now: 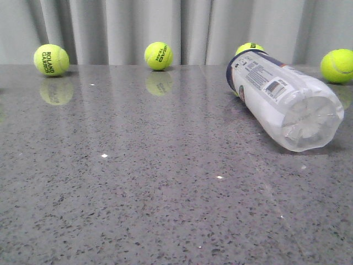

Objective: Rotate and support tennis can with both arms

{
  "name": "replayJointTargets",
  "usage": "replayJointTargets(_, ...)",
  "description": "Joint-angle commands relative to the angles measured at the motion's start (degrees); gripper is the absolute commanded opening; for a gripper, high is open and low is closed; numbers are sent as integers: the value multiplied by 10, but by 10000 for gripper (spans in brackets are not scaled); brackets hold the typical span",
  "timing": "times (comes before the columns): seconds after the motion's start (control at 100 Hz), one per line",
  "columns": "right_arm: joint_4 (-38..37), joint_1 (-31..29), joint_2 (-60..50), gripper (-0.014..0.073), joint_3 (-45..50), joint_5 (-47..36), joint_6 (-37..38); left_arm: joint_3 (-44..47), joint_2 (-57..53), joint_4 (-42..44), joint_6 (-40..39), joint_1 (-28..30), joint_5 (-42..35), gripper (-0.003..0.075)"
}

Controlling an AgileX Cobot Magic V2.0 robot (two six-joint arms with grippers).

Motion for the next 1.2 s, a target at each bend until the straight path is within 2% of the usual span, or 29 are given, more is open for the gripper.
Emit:
replayJointTargets(0.0,-1,-3,8,628,-24,-38,-2,26,-19,-5,-7,-1,-45,-20)
replayJointTargets(0.21,4,-3,10,591,-30,-29,-3,26,-19,-5,-7,-1,-45,-20)
replayJointTargets(0.37,21,3,60,591,-83,68,-10,26,-19,-5,-7,-1,-45,-20)
replayJointTargets(0.54,70,40,142,591,-150,118,-19,26,-19,-5,-7,-1,-45,-20)
replayJointTargets(0.91,100,147,358,591,-344,235,4,26,-19,-5,-7,-1,-45,-20)
replayJointTargets(1.19,101,170,493,591,-470,294,48,26,-19,-5,-7,-1,-45,-20)
